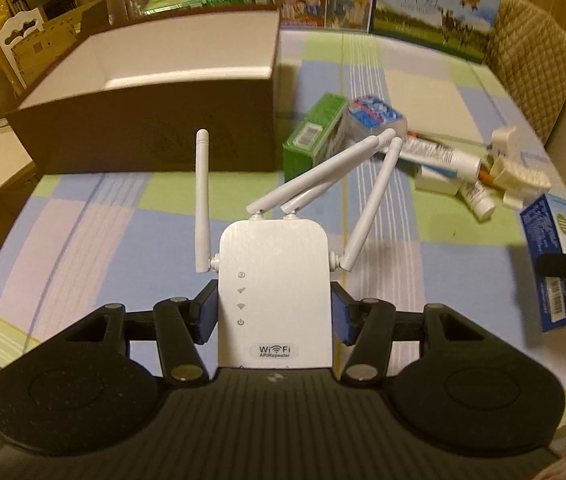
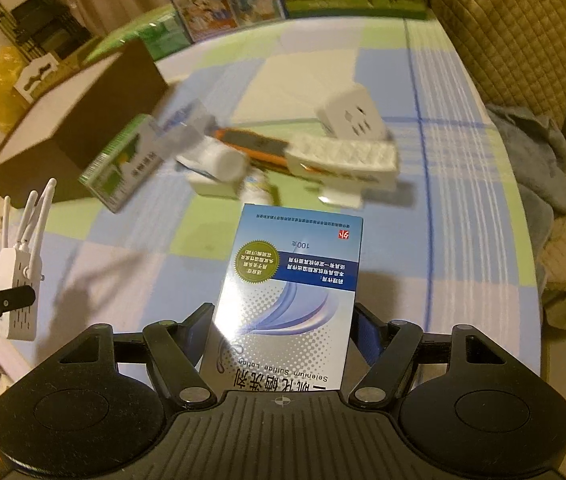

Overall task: Organize rigid objects
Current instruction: 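Lift the repeater and medicine box and carry both toward the brown box, then lower the repeater with the left tool into the box while the right tool lowers the medicine box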

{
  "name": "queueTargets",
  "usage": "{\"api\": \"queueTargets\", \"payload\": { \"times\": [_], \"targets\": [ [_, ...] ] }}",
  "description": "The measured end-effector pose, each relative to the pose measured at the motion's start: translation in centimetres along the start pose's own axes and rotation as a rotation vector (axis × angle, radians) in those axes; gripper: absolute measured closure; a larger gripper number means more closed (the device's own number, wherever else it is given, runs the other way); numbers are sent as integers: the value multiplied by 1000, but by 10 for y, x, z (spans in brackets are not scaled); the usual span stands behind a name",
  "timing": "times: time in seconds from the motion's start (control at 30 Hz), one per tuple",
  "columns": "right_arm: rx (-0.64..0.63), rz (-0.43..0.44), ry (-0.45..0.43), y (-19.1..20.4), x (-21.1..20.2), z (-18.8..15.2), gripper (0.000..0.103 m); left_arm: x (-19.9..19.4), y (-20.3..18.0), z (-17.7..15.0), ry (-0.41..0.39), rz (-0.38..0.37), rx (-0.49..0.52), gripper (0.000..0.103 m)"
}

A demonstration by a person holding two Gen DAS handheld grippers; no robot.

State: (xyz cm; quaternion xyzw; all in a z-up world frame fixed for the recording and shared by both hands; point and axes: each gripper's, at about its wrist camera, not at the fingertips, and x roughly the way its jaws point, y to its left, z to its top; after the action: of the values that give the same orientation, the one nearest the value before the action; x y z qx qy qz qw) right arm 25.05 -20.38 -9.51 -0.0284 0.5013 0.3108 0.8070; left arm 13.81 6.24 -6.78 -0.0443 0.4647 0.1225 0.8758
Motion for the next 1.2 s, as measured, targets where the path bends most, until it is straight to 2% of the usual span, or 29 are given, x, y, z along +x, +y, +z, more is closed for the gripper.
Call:
{"api": "queueTargets", "payload": {
  "times": [0.23, 0.53, 0.73, 0.87, 1.2],
  "targets": [
    [-42, 51, -64, 55, -11, 27, 35, -23, 41, 24, -66, -36, -11, 52],
    [-73, 147, -134, 161, -4, 77, 35, -32, 115, 83, -168, -58, 23, 52],
    [-94, 195, -179, 235, 20, 113, 35, -16, 159, 123, -213, -77, 59, 52],
    [-101, 213, -196, 278, 43, 139, 35, 4, 188, 147, -211, -87, 62, 52],
    [-90, 147, -197, 326, 103, 191, 35, 65, 223, 201, -156, -86, 82, 52]
  ]
}}
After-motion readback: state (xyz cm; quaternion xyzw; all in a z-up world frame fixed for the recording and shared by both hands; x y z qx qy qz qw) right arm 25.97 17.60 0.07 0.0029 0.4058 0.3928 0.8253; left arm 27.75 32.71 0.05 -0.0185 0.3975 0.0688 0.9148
